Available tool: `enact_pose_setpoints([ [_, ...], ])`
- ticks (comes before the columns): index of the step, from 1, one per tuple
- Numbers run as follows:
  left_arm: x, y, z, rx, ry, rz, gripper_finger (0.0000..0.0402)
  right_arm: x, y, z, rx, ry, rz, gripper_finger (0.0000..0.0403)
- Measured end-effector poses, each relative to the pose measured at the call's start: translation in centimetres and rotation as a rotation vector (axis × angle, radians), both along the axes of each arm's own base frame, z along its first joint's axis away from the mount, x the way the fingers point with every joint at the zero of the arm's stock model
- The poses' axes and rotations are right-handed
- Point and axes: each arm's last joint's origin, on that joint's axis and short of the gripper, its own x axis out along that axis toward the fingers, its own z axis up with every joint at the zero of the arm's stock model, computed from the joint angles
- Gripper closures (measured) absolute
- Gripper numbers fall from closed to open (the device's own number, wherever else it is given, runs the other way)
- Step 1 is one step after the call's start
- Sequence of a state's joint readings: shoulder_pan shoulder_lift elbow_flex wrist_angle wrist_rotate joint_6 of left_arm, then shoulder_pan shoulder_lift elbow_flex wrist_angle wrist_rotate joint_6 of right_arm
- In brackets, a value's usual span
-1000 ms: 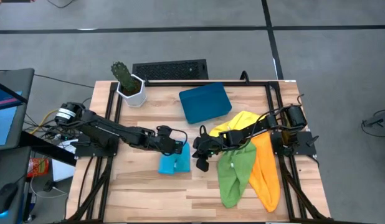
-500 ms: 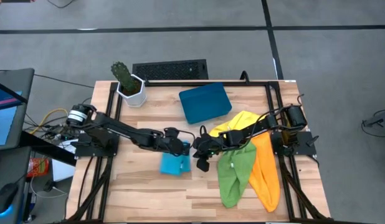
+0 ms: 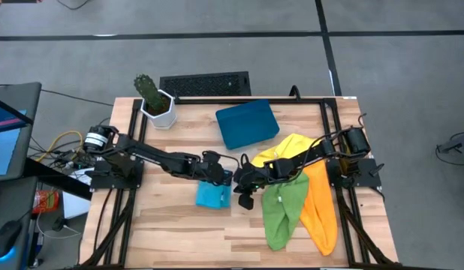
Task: Fold microfiber towels
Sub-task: Fold the blue microfiber cloth
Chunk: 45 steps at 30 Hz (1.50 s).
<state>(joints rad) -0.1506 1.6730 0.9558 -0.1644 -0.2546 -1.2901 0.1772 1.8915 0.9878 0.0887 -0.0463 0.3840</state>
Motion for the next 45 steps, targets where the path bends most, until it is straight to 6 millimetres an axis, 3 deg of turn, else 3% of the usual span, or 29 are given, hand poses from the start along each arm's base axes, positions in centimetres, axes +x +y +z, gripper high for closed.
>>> enact_pose_setpoints([
  [4,0.0,-0.2,0.0,0.013,-0.006,-0.001,0.0347,-0.1,0.0,0.3,0.0,-0.003,0.006,0.0362],
  [11,0.5,-0.1,0.6,0.013,-0.07,-0.021,0.025,-0.5,-0.1,2.7,-0.022,-0.061,0.039,0.034],
  [16,-1.1,0.3,3.3,0.003,-0.083,-0.055,0.0227,0.5,0.1,3.6,-0.069,-0.226,0.101,0.0339],
  [20,-3.9,0.0,5.7,0.096,-0.031,-0.059,0.0243,1.6,-0.1,2.5,-0.076,-0.304,0.1,0.0339],
  [23,-5.1,-0.8,6.3,0.147,-0.039,-0.083,0.0268,2.0,-0.4,0.6,-0.078,-0.276,0.083,0.0339],
  [28,-5.3,-2.2,3.8,0.158,-0.048,-0.115,0.0313,2.4,-2.0,-2.8,-0.095,-0.184,0.017,0.0339],
  [31,-5.4,-2.8,1.9,0.134,-0.024,-0.115,0.0337,2.6,-3.2,-3.6,-0.046,-0.158,-0.02,0.0339],
  [34,-5.1,-3.3,1.5,0.13,-0.039,-0.12,0.0357,2.5,-4.2,-2.5,-0.002,-0.171,0.003,0.0339],
  [40,-5.3,-3.5,1.4,0.213,-0.026,-0.122,0.0382,2.0,-5.9,3.8,-0.106,-0.341,-0.024,0.0339],
  [43,-5.0,-3.9,0.7,0.241,-0.021,-0.119,0.0391,1.9,-6.4,4.1,-0.122,-0.343,-0.031,0.0339],
  [45,-4.7,-4.5,-0.3,0.236,-0.005,-0.139,0.0397,2.0,-6.4,3.2,-0.118,-0.313,-0.027,0.0339],
])
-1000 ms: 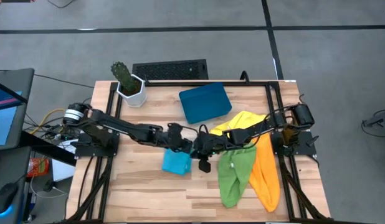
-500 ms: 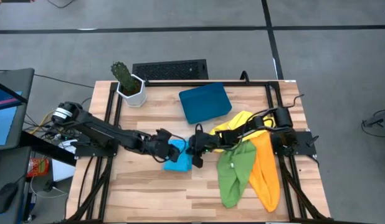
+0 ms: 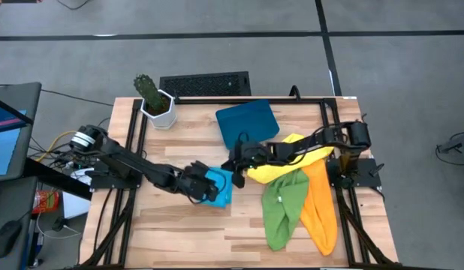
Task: Fold microfiber towels
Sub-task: Fold the blue microfiber cloth
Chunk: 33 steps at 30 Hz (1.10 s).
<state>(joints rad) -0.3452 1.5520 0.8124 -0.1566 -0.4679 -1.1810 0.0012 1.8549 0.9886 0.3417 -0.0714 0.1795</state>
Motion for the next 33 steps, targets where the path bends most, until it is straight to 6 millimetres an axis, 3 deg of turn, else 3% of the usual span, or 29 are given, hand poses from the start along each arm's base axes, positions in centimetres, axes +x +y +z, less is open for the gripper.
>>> enact_pose_setpoints([
  [6,1.1,-2.3,-2.8,-0.057,-0.026,-0.017,0.04,0.2,1.2,-4.5,-0.007,0.139,0.035,0.0339],
  [10,1.2,-2.6,-3.9,-0.061,-0.003,0.0,0.0401,0.3,0.5,-6.5,-0.012,0.194,-0.027,0.034],
  [13,1.1,-2.6,-4.1,-0.079,0.018,-0.014,0.0401,0.1,-0.2,-5.9,0.041,0.198,-0.012,0.034],
  [15,1.1,-2.6,-3.7,-0.093,0.012,-0.023,0.0401,0.0,-0.4,-4.0,0.043,0.155,0.013,0.034],
  [18,1.1,-2.9,-2.0,-0.117,-0.042,-0.064,0.0401,-0.8,-0.2,-0.1,0.005,0.094,0.036,0.034],
  [21,0.6,-3.0,0.1,-0.131,-0.09,-0.126,0.0401,-1.9,-0.4,1.5,-0.05,0.13,0.005,0.0334],
  [25,-0.6,-3.2,1.8,-0.151,-0.089,-0.169,0.0396,-2.6,-0.9,1.6,-0.043,0.2,-0.019,0.0301],
  [33,-2.2,-4.3,2.5,-0.19,-0.053,-0.178,0.0313,-1.8,-1.8,-2.2,0.014,0.321,-0.046,0.0195],
])
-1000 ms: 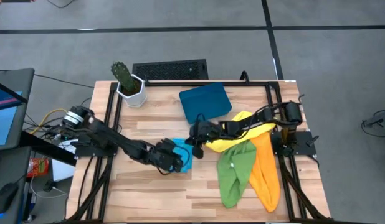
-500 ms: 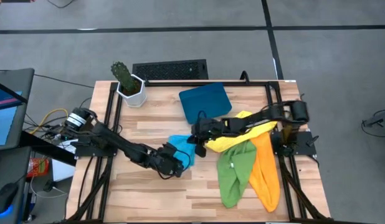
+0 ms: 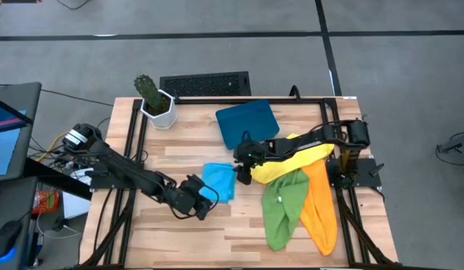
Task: Fold microfiber towels
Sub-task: Fold the blue microfiber cloth
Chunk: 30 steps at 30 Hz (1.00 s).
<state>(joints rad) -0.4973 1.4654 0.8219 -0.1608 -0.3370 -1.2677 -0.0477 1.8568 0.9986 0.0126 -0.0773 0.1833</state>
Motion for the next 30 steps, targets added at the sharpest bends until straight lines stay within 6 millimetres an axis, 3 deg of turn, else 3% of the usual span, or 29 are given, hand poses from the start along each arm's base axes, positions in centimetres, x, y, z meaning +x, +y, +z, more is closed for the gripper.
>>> enact_pose_setpoints([
  [4,-0.6,-0.3,-0.3,-0.015,0.045,0.036,0.0279,0.1,0.0,-2.3,0.006,0.057,0.002,0.0177],
  [8,-1.0,-0.6,-0.5,-0.02,0.059,0.057,0.0267,0.5,0.0,-1.9,0.008,0.025,0.01,0.0187],
  [15,-1.2,-0.8,-0.5,-0.018,0.064,0.07,0.0268,0.5,0.1,-0.3,0.0,-0.021,0.042,0.0247],
  [21,-1.3,-0.8,-0.6,-0.012,0.071,0.07,0.0269,0.5,-0.7,-0.5,-0.007,-0.016,0.03,0.0282],
  [27,-1.4,-0.7,-0.7,0.001,0.091,0.066,0.0269,0.5,-0.6,0.5,-0.042,-0.063,0.067,0.0384],
  [30,-1.5,-0.7,-0.8,0.007,0.1,0.066,0.0269,0.9,-0.7,1.3,-0.049,-0.087,0.069,0.0386],
])
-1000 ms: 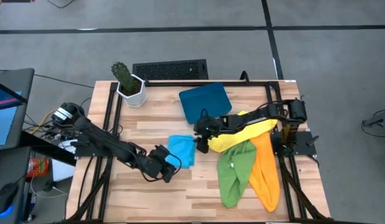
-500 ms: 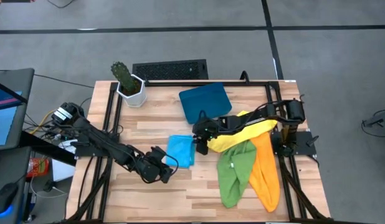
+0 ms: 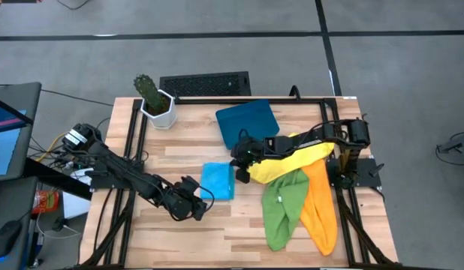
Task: Fold microfiber towels
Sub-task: Fold the blue microfiber cloth
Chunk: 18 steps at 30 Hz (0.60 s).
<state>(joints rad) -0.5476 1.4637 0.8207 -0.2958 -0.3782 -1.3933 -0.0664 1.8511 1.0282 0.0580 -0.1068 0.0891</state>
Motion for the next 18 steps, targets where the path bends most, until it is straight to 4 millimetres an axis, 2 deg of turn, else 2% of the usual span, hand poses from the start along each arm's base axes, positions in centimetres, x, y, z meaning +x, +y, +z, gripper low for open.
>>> enact_pose_setpoints([
  [6,0.0,0.0,0.0,-0.003,0.004,0.005,0.0269,1.1,-0.1,1.6,-0.03,-0.056,0.024,0.0395],
  [10,0.0,0.0,0.0,-0.002,0.003,0.007,0.0269,0.9,-0.2,0.4,-0.005,-0.001,-0.001,0.0381],
  [18,0.0,0.1,0.0,0.025,-0.012,0.028,0.0269,0.5,-0.6,-0.1,-0.022,0.02,-0.013,0.037],
])
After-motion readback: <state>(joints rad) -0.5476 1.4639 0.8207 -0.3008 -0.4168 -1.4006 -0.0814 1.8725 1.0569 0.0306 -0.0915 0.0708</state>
